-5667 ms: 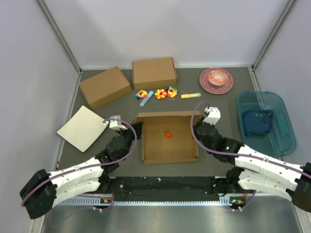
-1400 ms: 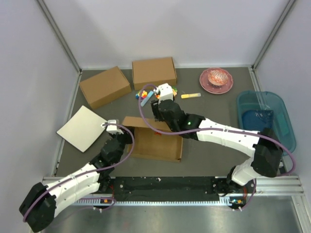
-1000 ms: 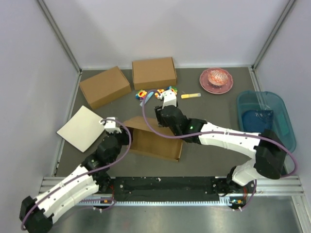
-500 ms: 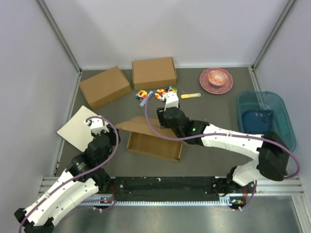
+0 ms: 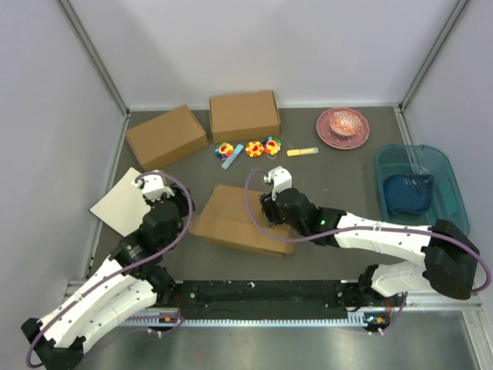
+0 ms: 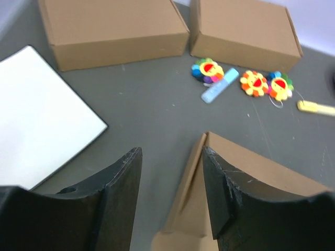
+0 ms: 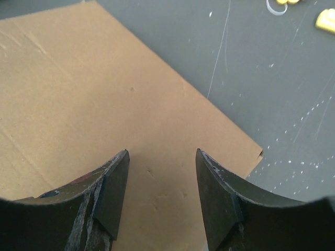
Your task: Fold the paper box
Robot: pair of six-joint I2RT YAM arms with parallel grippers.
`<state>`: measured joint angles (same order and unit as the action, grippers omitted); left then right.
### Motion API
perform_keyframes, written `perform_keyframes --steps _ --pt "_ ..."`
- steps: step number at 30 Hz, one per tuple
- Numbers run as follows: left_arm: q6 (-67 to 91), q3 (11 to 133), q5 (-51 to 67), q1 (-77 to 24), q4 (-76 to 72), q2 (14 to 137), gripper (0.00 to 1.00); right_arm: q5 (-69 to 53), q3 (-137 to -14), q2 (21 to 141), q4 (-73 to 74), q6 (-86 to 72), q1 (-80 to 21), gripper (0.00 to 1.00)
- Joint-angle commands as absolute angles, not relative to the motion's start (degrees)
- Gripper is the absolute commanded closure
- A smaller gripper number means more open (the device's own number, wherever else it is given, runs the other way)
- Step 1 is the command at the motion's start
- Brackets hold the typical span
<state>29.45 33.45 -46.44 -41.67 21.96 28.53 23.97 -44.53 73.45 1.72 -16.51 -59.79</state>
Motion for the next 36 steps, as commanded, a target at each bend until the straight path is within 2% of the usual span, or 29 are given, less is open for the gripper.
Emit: perform_keyframes --steps 1,10,15,18,19,22,23,28,36 --pt "28.5 35.0 -38.8 -41.6 12.6 35.7 0.43 20.3 -42.9 71.6 -0.2 -16.5 -60.3 0.46" --pt "32.9 32.7 -25.2 -41.3 12.6 43.7 0.39 20.7 -40.7 71.5 5.9 -19.2 -60.5 0.46" --pt "35.9 30.9 -23.5 -41.2 17.0 44.5 0.39 26.1 -43.3 64.0 10.1 -22.8 -60.5 0.42" --pt "37.3 30.1 -23.8 -41.2 19.2 43.8 0.39 29.2 -45.4 60.3 15.5 -25.8 -60.4 0.33" --pt "37.2 29.7 -23.7 -41.3 19.2 43.2 0.38 29.4 -45.7 58.3 17.1 -26.7 -60.4 0.26" --pt "37.2 29.1 -23.1 -41.2 19.4 42.6 0.38 28.8 -45.8 56.2 22.4 -31.4 -60.3 0.14" --pt "37.2 29.0 -22.7 -41.3 19.4 42.7 0.38 28.1 -45.6 55.9 24.4 -33.9 -60.3 0.13" --pt "37.9 28.4 -17.8 -41.2 19.6 43.9 0.4 19.3 -42.5 55.7 25.4 -41.8 -60.2 0.12" --pt "40.3 27.3 -13.1 -41.3 20.9 43.0 0.47 11.3 -40.6 57.1 23.7 -45.4 -60.3 0.17"
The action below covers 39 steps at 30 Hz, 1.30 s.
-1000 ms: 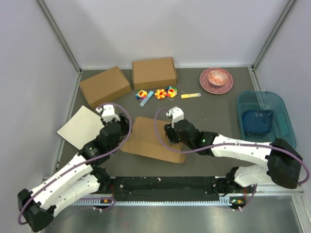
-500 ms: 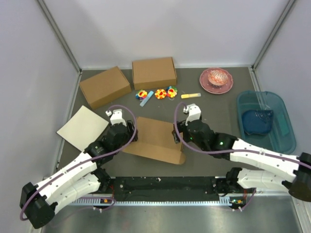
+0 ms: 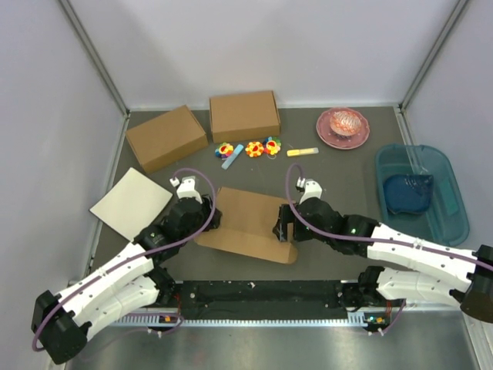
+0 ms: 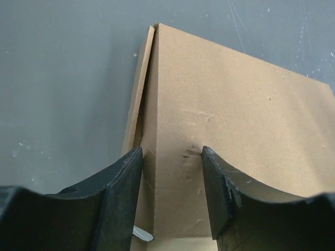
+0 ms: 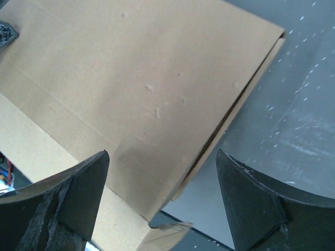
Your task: Fold the paper box
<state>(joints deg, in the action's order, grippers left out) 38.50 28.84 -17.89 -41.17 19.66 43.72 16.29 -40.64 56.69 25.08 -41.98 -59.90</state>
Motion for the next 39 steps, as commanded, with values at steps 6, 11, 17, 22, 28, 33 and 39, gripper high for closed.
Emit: perform_keyframes --steps 6,11,17,22,28,33,39 --pt "42.1 26.3 -7.7 -41.2 21.0 41.9 0.56 8.1 -40.3 61.8 23.0 -46.4 -60.2 0.21" --pt "44.1 24.9 -3.7 -41.2 21.0 42.4 0.65 8.4 -38.4 62.1 21.6 -47.6 -60.2 0.25" --pt "44.1 22.7 -5.7 -41.3 21.4 40.8 0.6 11.5 -37.7 60.3 22.8 -46.8 -60.2 0.25" --pt "43.9 21.3 -9.0 -41.2 21.8 39.5 0.53 15.8 -39.1 58.8 29.0 -45.7 -60.2 0.21" --pt "45.1 17.3 -8.4 -41.3 16.8 44.1 0.52 16.5 -34.0 63.1 27.3 -47.3 -60.2 0.22" --pt "46.2 14.0 -7.7 -41.5 12.2 48.7 0.53 15.6 -28.0 64.2 22.1 -49.6 -60.2 0.29" --pt "46.8 10.7 -8.9 -41.5 7.1 44.6 0.59 15.3 -19.3 56.6 12.9 -51.2 -60.3 0.36"
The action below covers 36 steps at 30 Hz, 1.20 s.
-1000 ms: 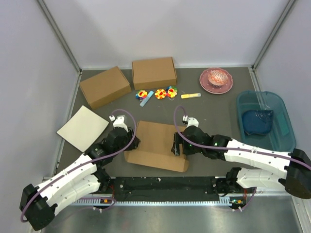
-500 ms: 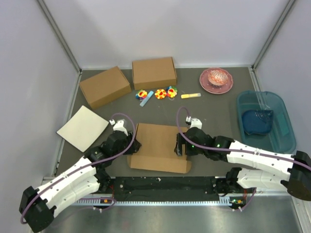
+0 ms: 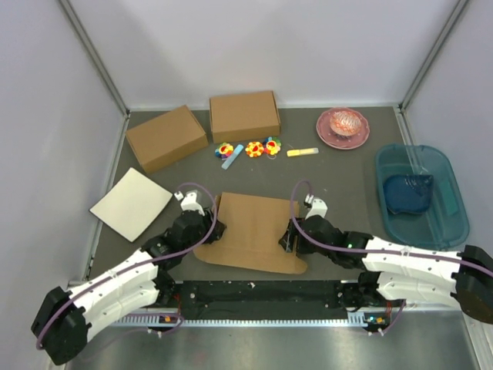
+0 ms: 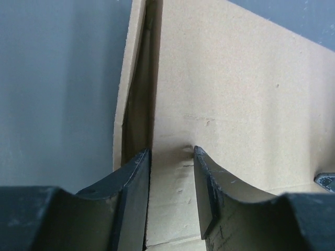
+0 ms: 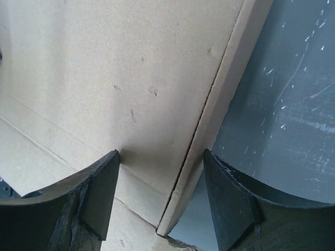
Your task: Fold the paper box
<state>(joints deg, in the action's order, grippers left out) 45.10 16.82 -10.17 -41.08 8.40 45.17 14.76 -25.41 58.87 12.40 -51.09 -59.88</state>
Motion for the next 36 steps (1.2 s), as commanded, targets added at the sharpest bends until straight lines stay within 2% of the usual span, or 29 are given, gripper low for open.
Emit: perform_keyframes --steps 1,6,11,14,20,22,25,28,32,36 --pt "47.0 10.1 -9.0 -41.5 4.7 43.3 0.58 15.8 -18.5 54.0 12.7 -51.2 -60.2 0.36" --pt "49.5 4.3 -10.5 -41.5 -5.6 35.6 0.58 21.7 -18.3 48.3 12.1 -47.8 -59.0 0.34" --pt "50.1 2.4 -16.1 -41.4 -14.1 35.3 0.54 19.3 -20.0 50.1 9.7 -43.2 -53.1 0.32" --pt "45.8 7.5 -16.7 -41.4 -10.9 35.3 0.51 18.4 -22.1 51.9 9.7 -40.9 -51.2 0.31" --pt "39.7 22.1 -16.2 -41.5 8.1 38.2 0.46 17.8 -23.4 55.4 9.1 -40.0 -51.1 0.31" --pt "39.4 25.2 -17.7 -41.5 15.6 38.9 0.45 18.1 -23.0 56.7 9.0 -40.2 -51.1 0.31" --pt "39.2 27.5 -22.8 -41.5 18.4 38.5 0.42 18.5 -22.5 57.8 8.5 -40.3 -51.1 0.32" --pt "38.2 24.4 -24.5 -41.1 13.6 37.7 0.38 19.2 -22.2 58.3 8.4 -40.3 -51.1 0.31" --pt "36.0 20.5 -22.0 -40.2 5.0 44.0 0.28 19.6 -22.1 57.2 8.6 -40.2 -50.7 0.27" --pt "35.2 18.7 -15.7 -39.8 -3.8 51.0 0.3 18.9 -22.0 57.2 8.4 -39.7 -49.7 0.26"
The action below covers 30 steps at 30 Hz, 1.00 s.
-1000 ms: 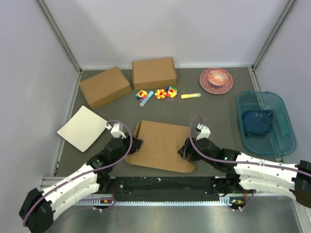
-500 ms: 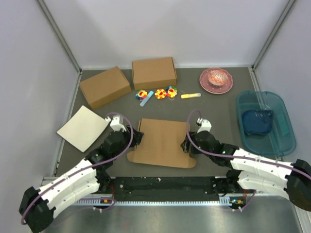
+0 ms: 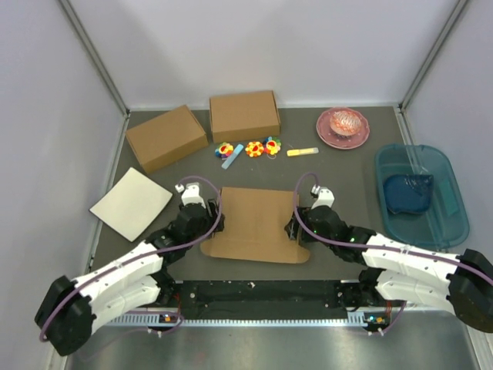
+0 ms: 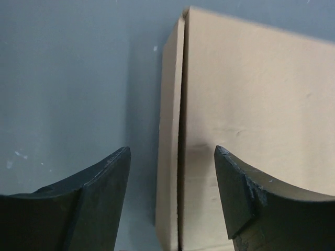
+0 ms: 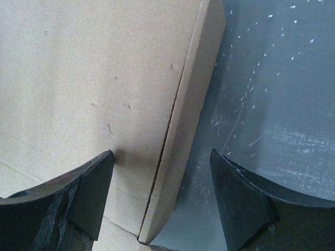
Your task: Fold the paper box
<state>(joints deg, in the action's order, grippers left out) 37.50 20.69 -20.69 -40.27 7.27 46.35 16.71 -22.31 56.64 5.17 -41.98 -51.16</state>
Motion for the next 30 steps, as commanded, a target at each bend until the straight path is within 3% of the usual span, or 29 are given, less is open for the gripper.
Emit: perform_keyframes --steps 1,6,10,16,23,30 --pt "35.6 17.9 -13.7 -39.8 -5.2 52.6 0.32 18.6 -21.9 57.2 7.7 -39.6 -49.7 0.26" --pt "37.6 16.2 -12.8 -39.7 -9.9 54.3 0.55 18.2 -21.3 56.8 5.3 -38.7 -49.5 0.29" --pt "39.9 13.3 -10.6 -39.8 -16.3 52.7 0.67 17.3 -21.4 57.6 1.7 -37.5 -48.5 0.32" --pt "42.2 13.1 -10.9 -39.8 -19.0 54.1 0.69 15.0 -24.3 61.8 0.4 -34.9 -45.3 0.33" --pt "43.0 13.2 -16.6 -39.7 -16.0 53.8 0.66 12.7 -25.6 57.7 1.4 -33.8 -39.2 0.29" --pt "44.3 11.1 -15.6 -39.8 -17.9 55.4 0.58 6.8 -21.3 59.6 -4.0 -35.8 -38.4 0.47"
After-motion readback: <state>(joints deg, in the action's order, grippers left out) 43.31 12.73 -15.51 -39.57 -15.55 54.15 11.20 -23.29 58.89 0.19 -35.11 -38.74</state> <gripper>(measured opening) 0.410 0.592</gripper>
